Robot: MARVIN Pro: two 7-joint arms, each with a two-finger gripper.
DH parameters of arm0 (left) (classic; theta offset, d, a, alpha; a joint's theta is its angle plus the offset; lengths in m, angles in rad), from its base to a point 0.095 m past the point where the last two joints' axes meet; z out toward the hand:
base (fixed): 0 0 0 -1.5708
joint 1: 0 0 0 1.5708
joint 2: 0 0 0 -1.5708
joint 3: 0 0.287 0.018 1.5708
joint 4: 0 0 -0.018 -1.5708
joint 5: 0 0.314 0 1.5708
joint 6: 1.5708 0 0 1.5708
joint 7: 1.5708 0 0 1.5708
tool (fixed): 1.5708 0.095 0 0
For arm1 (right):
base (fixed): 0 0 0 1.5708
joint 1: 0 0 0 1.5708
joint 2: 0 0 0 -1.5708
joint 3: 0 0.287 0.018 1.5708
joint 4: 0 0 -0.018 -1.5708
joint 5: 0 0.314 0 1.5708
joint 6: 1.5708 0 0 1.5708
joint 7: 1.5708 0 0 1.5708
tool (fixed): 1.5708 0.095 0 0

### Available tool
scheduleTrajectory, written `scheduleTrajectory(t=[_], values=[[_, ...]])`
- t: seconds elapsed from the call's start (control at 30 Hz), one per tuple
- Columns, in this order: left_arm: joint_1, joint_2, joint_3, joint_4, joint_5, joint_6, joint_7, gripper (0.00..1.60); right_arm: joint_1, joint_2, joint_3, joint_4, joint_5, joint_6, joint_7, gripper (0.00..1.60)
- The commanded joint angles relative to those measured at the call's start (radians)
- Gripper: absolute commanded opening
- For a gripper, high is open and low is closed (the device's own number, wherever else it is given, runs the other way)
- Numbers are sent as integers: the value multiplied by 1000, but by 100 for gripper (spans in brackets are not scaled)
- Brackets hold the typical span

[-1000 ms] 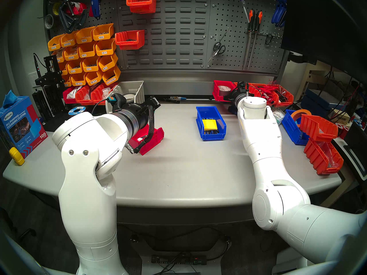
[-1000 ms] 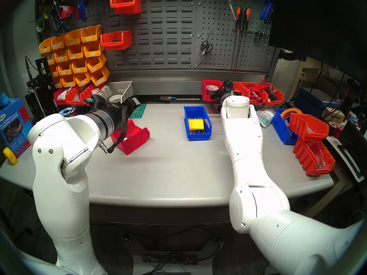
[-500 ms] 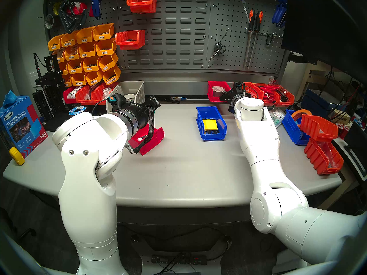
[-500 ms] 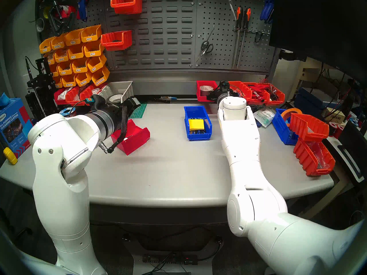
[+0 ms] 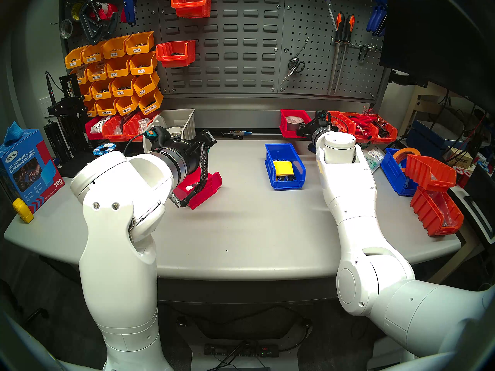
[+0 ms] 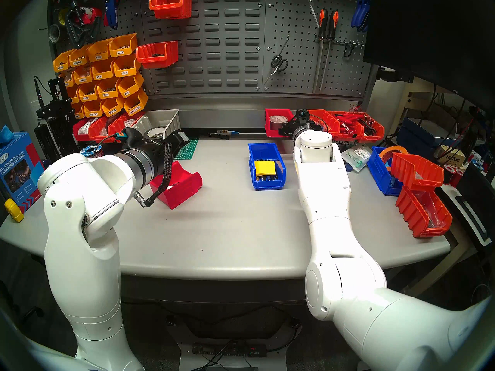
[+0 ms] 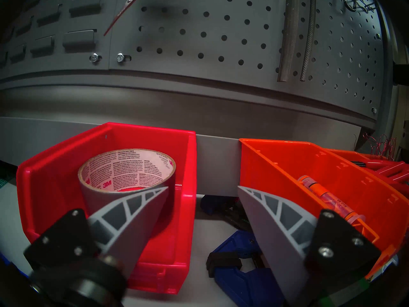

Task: Hang all the unorganized tool boxes onto the wall

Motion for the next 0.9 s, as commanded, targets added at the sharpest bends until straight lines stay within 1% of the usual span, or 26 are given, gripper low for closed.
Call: scheduleTrajectory(t=[0.0, 0.17, 0.27, 0.57, 0.87], values=[[-2, 1, 1, -9, 1, 0, 0, 160, -25, 5, 37, -77, -7, 50, -48, 160], [-2, 1, 1, -9, 1, 0, 0, 160, -53, -14, 35, -154, -9, 82, -54, 160], [-2, 1, 1, -9, 1, 0, 0, 160, -58, -18, 35, -182, -10, 97, -53, 160], [-2, 1, 1, -9, 1, 0, 0, 160, -64, -17, 39, -205, -11, 116, -48, 160], [-2, 1, 1, -9, 1, 0, 0, 160, -61, -14, 34, -234, 1, 130, -12, 160]])
